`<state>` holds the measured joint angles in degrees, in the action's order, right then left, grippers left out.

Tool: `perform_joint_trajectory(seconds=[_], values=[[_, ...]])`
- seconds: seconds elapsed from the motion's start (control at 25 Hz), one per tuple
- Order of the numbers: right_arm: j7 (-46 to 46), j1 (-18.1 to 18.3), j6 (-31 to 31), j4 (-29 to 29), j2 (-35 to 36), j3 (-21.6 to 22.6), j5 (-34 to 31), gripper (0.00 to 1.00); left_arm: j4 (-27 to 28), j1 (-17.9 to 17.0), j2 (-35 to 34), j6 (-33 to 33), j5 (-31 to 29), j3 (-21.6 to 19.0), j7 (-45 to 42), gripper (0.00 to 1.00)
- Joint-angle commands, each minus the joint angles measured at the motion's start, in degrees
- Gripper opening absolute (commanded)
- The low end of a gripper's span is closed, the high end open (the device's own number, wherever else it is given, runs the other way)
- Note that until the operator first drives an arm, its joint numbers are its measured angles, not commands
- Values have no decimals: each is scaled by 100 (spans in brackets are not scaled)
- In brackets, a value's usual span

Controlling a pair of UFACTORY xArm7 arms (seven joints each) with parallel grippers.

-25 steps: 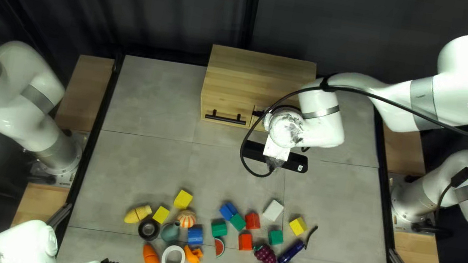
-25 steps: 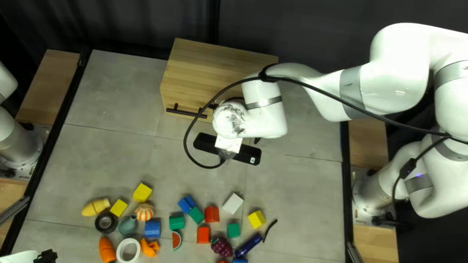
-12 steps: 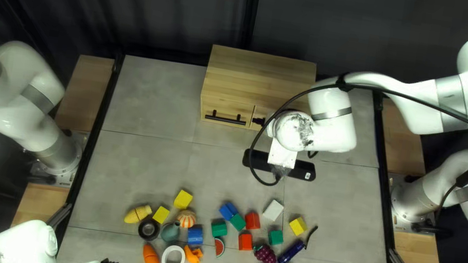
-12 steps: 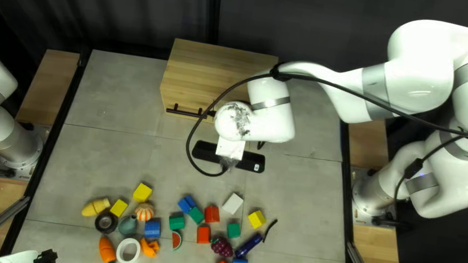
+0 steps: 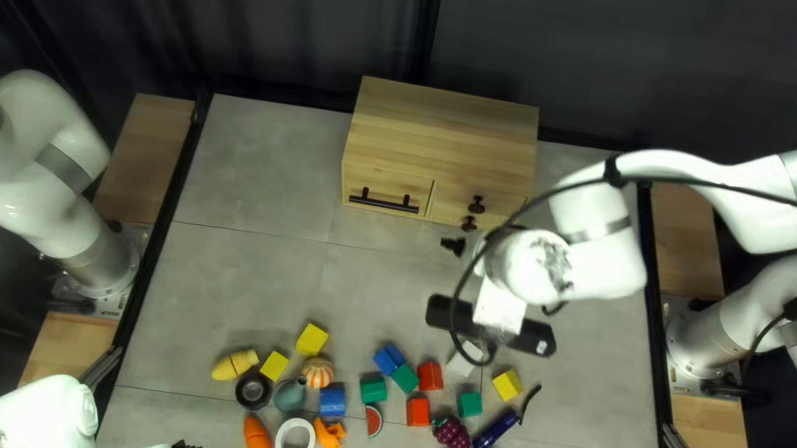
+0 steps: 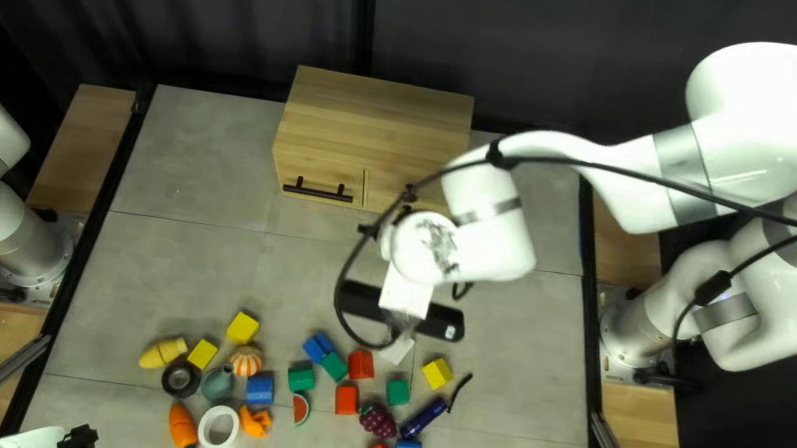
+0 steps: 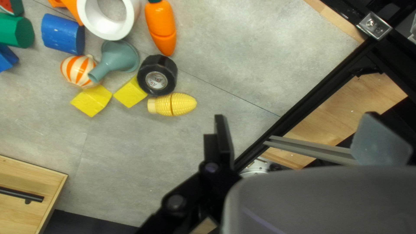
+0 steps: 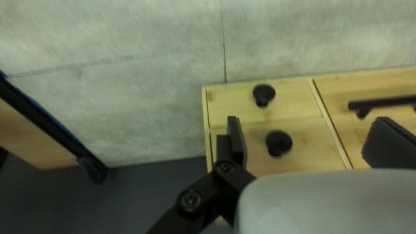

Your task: Open drawers and place objects into drawer and close

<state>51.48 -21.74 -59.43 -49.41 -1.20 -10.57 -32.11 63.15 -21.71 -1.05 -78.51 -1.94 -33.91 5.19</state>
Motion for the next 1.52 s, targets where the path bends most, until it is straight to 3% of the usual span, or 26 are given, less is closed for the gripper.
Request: perform_joint_trajectory(seconds=[0.04, 0.48, 0.84, 1.2, 1.52], values=[[-195, -28, 39, 18, 30, 31, -80, 100, 0, 0, 0, 0, 0, 0, 0, 100], [-195, -28, 39, 18, 30, 31, -80, 100, 0, 0, 0, 0, 0, 0, 0, 100], [-116, -262, -567, -184, 304, 269, -572, 100, 0, 0, 0, 0, 0, 0, 0, 100], [-609, -131, -171, 150, 510, 112, -1052, 100, 0, 0, 0, 0, 0, 0, 0, 100], [-286, 61, 40, -12, 1024, -66, -1399, 100, 0, 0, 0, 0, 0, 0, 0, 100]])
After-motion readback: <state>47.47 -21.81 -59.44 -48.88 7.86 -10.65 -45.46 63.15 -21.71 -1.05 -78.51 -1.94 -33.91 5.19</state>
